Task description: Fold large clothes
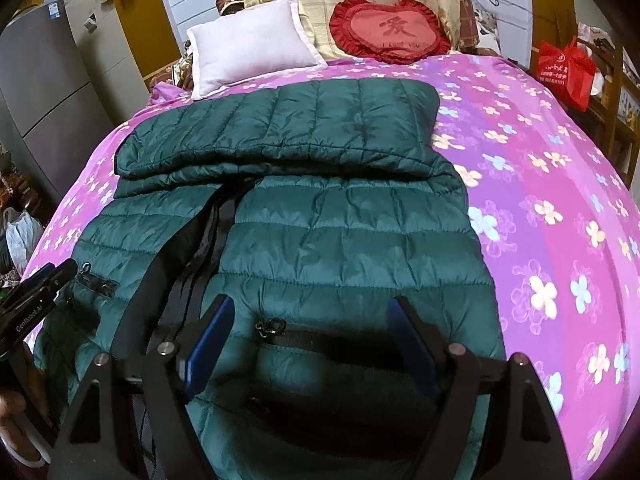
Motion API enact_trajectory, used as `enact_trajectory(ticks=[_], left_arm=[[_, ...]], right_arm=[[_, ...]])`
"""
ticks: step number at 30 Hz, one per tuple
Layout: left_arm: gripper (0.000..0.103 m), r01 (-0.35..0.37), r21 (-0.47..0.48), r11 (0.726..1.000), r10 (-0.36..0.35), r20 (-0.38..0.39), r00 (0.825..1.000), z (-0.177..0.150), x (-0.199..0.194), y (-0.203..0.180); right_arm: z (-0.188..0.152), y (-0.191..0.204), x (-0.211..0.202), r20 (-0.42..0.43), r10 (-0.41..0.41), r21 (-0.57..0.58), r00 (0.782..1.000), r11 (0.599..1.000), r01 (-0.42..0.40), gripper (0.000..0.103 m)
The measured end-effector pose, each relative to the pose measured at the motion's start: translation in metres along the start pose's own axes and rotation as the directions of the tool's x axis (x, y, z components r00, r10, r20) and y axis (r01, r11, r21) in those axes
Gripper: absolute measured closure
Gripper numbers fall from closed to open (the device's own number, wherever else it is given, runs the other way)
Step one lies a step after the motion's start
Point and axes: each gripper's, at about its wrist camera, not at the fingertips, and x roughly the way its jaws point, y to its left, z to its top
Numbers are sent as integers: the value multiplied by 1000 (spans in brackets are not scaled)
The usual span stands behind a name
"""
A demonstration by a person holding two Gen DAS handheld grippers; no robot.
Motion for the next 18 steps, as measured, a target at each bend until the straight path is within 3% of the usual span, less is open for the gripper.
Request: enact_trajectory(ticks=[18], left_arm=[[63,12,-13,1000,-13,-40,999,-3,10,2]], right_arm=[[3,1,10,-8,-13,-2,1000,1000,13,20]])
